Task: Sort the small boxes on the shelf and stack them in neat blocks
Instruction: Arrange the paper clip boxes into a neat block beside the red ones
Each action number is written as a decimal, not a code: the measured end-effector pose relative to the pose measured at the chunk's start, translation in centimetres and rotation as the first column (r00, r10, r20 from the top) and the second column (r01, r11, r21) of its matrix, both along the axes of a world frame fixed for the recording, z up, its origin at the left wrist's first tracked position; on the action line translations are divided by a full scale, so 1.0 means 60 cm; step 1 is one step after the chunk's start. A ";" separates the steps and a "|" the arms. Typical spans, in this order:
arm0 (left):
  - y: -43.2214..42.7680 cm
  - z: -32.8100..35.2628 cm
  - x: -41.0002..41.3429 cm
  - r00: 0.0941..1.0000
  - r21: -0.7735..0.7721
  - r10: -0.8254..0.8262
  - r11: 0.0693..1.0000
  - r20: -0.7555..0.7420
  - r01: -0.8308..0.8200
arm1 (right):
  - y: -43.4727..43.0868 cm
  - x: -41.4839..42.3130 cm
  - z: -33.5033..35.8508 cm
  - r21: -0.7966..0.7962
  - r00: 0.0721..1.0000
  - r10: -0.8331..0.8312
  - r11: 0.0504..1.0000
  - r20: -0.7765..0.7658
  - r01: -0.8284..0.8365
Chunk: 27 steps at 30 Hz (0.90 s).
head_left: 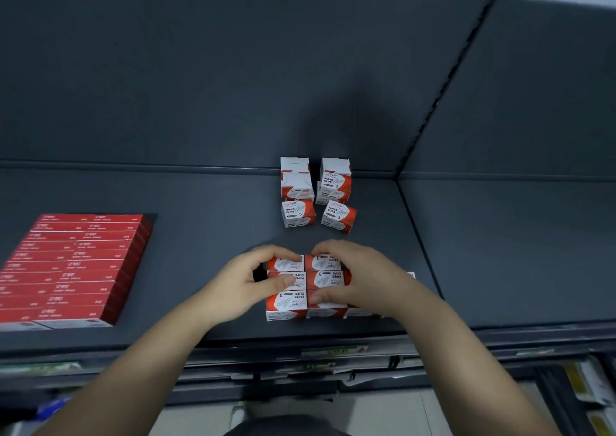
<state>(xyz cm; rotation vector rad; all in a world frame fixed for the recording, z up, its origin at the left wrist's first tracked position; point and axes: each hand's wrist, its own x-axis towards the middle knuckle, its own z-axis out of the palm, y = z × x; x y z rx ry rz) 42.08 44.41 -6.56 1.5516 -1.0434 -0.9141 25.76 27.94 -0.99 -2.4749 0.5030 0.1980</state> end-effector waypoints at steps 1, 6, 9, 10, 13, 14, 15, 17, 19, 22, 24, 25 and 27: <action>0.000 0.000 0.001 1.000 -0.001 0.001 1.000 0.001 -0.001 | 0.000 0.001 0.000 -0.007 1.000 0.000 1.000 -0.002 0.000; -0.002 0.002 0.007 0.999 -0.011 -0.046 0.999 0.027 0.046 | 0.001 0.003 0.009 -0.037 0.999 0.020 0.999 -0.041 -0.022; -0.013 0.016 0.012 0.999 -0.037 -0.049 0.998 0.019 0.050 | -0.010 0.004 0.029 -0.064 1.000 -0.028 0.998 -0.003 0.028; -0.017 0.019 0.014 1.000 -0.043 -0.016 0.999 0.010 0.016 | -0.019 0.004 0.033 -0.090 0.996 -0.078 0.993 0.040 0.082; -0.040 0.031 0.023 0.986 -0.031 0.152 0.988 0.061 -0.151 | -0.057 0.015 0.036 -0.196 0.961 -0.239 0.945 0.142 0.264; -0.051 0.033 0.029 0.972 -0.014 0.206 0.979 0.112 -0.205 | -0.070 0.020 0.034 -0.216 0.945 -0.295 0.923 0.139 0.319; -0.063 0.035 0.035 0.953 0.012 0.249 0.967 0.170 -0.254 | -0.080 0.027 0.031 -0.230 0.931 -0.345 0.903 0.117 0.364; -0.088 0.031 0.051 0.912 0.090 0.284 0.942 0.295 -0.323 | -0.096 0.042 0.023 -0.255 0.914 -0.406 0.882 0.012 0.396; -0.111 0.024 0.063 0.889 0.167 0.251 0.928 0.382 -0.334 | -0.104 0.057 0.012 -0.270 0.903 -0.418 0.885 -0.099 0.380; -0.133 0.019 0.065 0.868 0.216 0.196 0.922 0.457 -0.321 | -0.107 0.071 -0.008 -0.288 0.903 -0.407 0.889 -0.137 0.357; -0.139 0.020 0.062 0.843 0.191 0.208 0.921 0.496 -0.340 | -0.104 0.075 -0.016 -0.269 0.911 -0.402 0.891 -0.094 0.365; -0.141 0.021 0.061 0.832 0.175 0.221 0.920 0.509 -0.351 | -0.102 0.076 -0.017 -0.247 0.914 -0.400 0.895 -0.073 0.372; -0.141 0.022 0.061 0.827 0.176 0.227 0.916 0.515 -0.361 | -0.099 0.076 -0.015 -0.168 0.914 -0.404 0.904 -0.034 0.394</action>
